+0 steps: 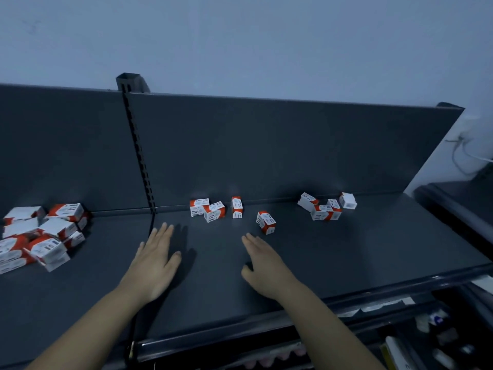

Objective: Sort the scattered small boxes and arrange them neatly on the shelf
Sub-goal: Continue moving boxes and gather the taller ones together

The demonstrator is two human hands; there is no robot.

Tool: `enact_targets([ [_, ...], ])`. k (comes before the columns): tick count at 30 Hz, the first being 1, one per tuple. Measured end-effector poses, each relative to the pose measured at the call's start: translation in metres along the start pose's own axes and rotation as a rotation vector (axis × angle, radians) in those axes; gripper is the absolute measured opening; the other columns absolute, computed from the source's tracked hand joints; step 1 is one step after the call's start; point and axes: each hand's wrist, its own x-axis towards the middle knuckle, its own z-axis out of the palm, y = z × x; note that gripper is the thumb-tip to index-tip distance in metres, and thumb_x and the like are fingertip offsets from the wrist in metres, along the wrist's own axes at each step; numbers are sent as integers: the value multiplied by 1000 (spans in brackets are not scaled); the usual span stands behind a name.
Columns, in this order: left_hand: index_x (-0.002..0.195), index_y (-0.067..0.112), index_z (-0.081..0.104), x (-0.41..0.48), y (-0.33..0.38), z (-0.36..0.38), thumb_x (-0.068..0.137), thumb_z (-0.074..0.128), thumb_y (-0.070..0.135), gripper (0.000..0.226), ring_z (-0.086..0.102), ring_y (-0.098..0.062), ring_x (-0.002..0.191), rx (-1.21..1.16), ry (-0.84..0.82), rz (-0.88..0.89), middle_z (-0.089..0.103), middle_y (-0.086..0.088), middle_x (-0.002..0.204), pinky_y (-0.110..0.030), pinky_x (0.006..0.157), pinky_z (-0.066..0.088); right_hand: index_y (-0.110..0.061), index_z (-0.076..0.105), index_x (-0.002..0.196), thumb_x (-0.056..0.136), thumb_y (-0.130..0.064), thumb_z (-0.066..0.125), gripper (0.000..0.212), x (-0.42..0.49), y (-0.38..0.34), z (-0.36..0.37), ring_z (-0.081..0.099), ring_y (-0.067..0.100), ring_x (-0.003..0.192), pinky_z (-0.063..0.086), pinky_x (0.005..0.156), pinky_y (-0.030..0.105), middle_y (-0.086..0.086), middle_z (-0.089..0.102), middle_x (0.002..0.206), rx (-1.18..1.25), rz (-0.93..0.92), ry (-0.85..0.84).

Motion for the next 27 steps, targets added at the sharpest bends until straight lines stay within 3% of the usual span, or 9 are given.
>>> enact_targets([
  [9, 156, 19, 6, 56, 26, 14, 99, 43, 33, 70, -6, -13, 150, -47, -26, 107, 1, 3, 164, -35, 122, 0, -14, 16, 156, 97, -24, 49, 68, 21, 31, -15, 13, 14, 149, 9, 117, 21, 0, 13, 164, -17, 72, 96],
  [18, 154, 23, 19, 95, 42, 32, 96, 50, 36, 67, 5, -15, 151, 42, -3, 177, 15, 6, 162, -39, 122, 7, -18, 46, 143, 91, -17, 54, 52, 39, 50, -16, 38, 21, 130, 34, 109, 29, -2, 42, 148, 47, 137, 351],
  [22, 154, 24, 18, 106, 40, 43, 96, 49, 29, 66, 2, -13, 151, 156, -30, 155, 11, 9, 163, -39, 120, 4, -24, 31, 151, 91, -14, 52, 64, 61, 66, -24, 29, 25, 138, 34, 111, 38, -1, 24, 158, 17, 180, 317],
  [24, 152, 25, 28, 107, 39, 47, 95, 51, 22, 61, 9, -13, 150, 168, 37, 171, 21, 9, 161, -39, 120, 6, -27, 22, 154, 93, -15, 50, 68, 69, 71, -23, 27, 24, 139, 34, 111, 39, -3, 18, 161, 6, 184, 232],
  [27, 129, 23, 58, 104, 40, 52, 90, 59, 12, 41, 42, -16, 134, 129, 159, 249, 50, 9, 140, -35, 111, 24, -28, 27, 150, 97, -18, 46, 57, 76, 80, -19, 40, 21, 127, 38, 102, 38, -3, 35, 150, -32, 153, 198],
])
